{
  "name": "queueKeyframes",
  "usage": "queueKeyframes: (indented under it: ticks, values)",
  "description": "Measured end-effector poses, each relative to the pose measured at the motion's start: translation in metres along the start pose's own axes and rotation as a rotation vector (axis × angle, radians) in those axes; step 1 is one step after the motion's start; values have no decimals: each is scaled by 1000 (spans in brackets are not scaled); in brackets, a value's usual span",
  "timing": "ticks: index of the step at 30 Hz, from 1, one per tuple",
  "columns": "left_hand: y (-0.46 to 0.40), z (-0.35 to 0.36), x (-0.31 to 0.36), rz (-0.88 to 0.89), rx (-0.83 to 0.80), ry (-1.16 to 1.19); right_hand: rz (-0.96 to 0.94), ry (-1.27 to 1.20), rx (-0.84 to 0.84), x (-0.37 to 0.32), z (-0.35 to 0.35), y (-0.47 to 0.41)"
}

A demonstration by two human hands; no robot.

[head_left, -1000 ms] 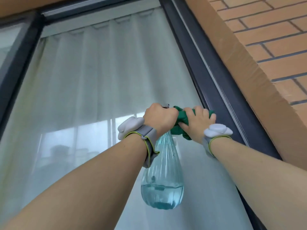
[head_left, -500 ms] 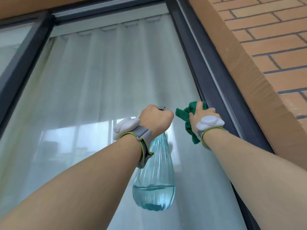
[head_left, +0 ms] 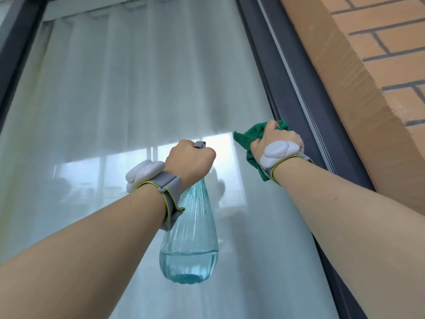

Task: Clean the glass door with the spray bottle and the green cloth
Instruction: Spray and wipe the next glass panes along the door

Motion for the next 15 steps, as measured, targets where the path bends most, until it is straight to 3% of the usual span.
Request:
queueKeyframes:
  ticks: [9,15]
  values:
    - [32,28,-17,-61,40,61,-126,156,257,29,33,59]
    - [63,52,-33,-106,-37,109,-156,44,361,41,61,82]
Point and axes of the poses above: each hand's wrist, its own y-axis away from the middle knuckle, its own z-axis out of the palm, x = y × z, the point moved 1 cm from there along -y, towards the middle knuckle, and after that the axes turned 13 degrees about z, right-handed, at the moved point
